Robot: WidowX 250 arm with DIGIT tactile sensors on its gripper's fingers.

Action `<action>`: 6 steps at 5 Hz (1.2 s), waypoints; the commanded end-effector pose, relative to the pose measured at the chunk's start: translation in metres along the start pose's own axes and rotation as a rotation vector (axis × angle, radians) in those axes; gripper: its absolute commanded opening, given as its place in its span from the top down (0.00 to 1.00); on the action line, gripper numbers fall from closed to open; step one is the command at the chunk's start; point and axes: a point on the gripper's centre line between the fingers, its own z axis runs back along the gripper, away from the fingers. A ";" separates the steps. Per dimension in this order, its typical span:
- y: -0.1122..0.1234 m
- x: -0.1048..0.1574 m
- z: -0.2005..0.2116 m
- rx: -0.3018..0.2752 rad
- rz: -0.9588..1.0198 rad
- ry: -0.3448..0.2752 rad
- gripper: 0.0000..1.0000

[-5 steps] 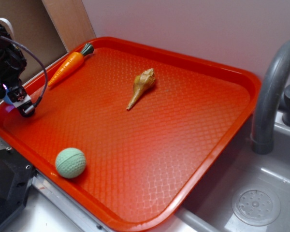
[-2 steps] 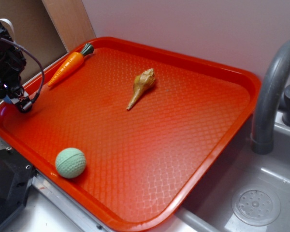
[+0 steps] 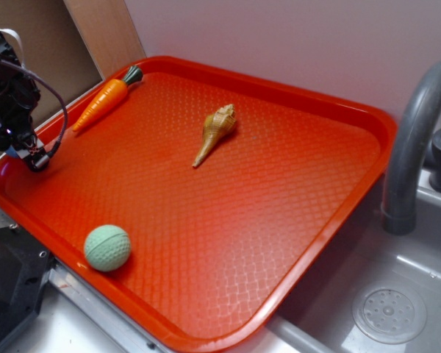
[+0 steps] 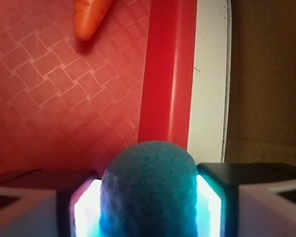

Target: Grab the blue ball.

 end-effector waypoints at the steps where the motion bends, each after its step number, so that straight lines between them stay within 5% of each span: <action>1: -0.024 0.007 0.092 -0.132 0.123 -0.070 1.00; 3: -0.062 0.048 0.196 -0.237 0.226 -0.083 1.00; 6: -0.047 0.066 0.222 -0.391 0.390 -0.054 1.00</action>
